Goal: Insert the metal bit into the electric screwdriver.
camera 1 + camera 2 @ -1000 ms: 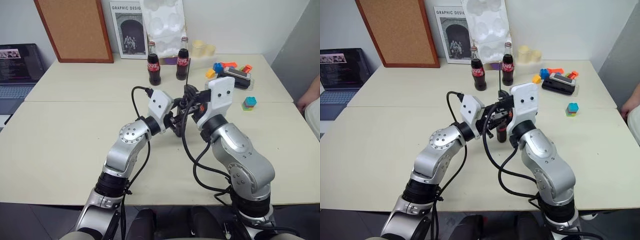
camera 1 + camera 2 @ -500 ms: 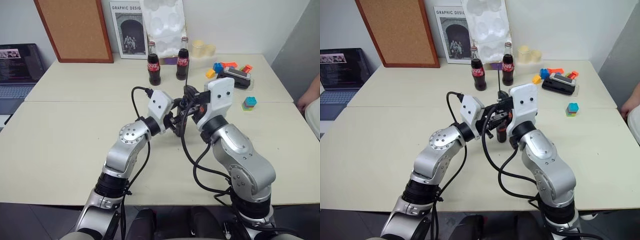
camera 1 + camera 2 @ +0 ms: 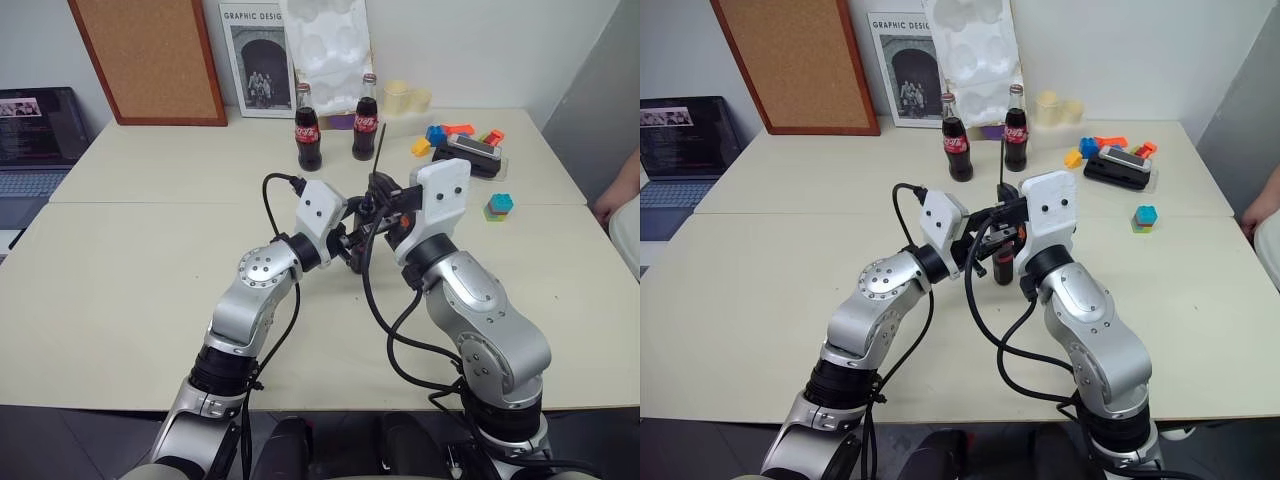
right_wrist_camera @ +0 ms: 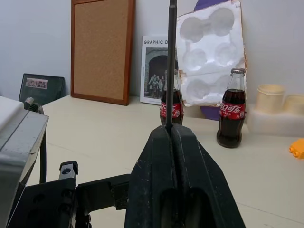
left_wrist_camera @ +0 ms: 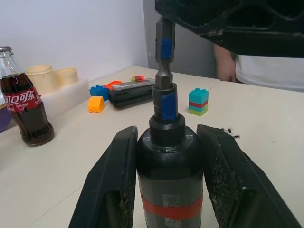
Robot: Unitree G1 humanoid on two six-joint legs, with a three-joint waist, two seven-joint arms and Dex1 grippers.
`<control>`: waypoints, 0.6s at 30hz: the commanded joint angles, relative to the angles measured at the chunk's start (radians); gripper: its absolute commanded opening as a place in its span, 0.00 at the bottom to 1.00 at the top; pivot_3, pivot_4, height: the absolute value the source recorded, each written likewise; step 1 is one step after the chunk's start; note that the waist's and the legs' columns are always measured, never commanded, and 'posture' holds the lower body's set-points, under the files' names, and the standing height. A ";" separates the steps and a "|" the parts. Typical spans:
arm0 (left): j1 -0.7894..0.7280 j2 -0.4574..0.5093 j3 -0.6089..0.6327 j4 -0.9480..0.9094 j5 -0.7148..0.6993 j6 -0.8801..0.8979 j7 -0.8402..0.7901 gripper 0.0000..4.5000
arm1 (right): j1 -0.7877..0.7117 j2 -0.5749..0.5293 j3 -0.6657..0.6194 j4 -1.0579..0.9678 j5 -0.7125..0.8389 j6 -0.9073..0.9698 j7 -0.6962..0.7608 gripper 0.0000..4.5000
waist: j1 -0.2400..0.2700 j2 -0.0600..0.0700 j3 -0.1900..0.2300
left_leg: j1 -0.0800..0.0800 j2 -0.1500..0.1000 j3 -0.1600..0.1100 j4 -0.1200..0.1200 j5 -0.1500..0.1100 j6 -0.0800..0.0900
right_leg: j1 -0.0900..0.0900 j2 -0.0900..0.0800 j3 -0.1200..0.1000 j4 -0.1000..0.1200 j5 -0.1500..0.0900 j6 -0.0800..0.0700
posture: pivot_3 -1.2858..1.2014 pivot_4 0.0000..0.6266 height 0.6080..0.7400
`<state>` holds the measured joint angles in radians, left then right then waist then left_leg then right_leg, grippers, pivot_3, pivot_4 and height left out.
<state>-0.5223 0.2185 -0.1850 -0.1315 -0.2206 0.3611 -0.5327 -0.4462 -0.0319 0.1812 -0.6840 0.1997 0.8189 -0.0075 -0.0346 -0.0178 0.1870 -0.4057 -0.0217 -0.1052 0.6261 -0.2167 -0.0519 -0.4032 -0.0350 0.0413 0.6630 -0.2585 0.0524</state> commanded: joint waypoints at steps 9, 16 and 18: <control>0.024 0.014 -0.004 0.014 0.019 0.019 0.001 0.37 | -0.039 -0.034 0.009 -0.004 -0.012 0.047 0.031 0.01 | 0.000 0.000 0.000 | 0.000 0.000 0.000 0.000 0.000 0.000 | 0.000 0.000 0.000 0.000 0.000 0.000 | 0.52 0.24 1.00; 0.026 0.014 -0.002 0.015 0.019 0.018 0.001 0.37 | -0.007 -0.027 0.012 -0.018 -0.012 0.040 0.034 0.01 | 0.000 0.000 0.000 | 0.000 0.000 0.000 0.000 0.000 0.000 | 0.000 0.000 0.000 0.000 0.000 0.000 | 0.52 0.24 1.00; 0.025 0.014 -0.002 0.015 0.019 0.018 0.001 0.37 | -0.003 -0.026 0.010 -0.019 -0.011 0.034 0.038 0.01 | 0.000 0.000 0.000 | 0.000 0.000 0.000 0.000 0.000 0.000 | 0.000 0.000 0.000 0.000 0.000 0.000 | 0.52 0.24 1.00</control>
<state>-0.5211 0.2188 -0.1839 -0.1316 -0.2206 0.3607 -0.5332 -0.4575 -0.0587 0.1889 -0.6941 0.1877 0.8496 0.0217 -0.0345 -0.0179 0.1869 -0.4056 -0.0217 -0.1053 0.6260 -0.2167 -0.0519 -0.4029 -0.0350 0.0412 0.6627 -0.2586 0.0525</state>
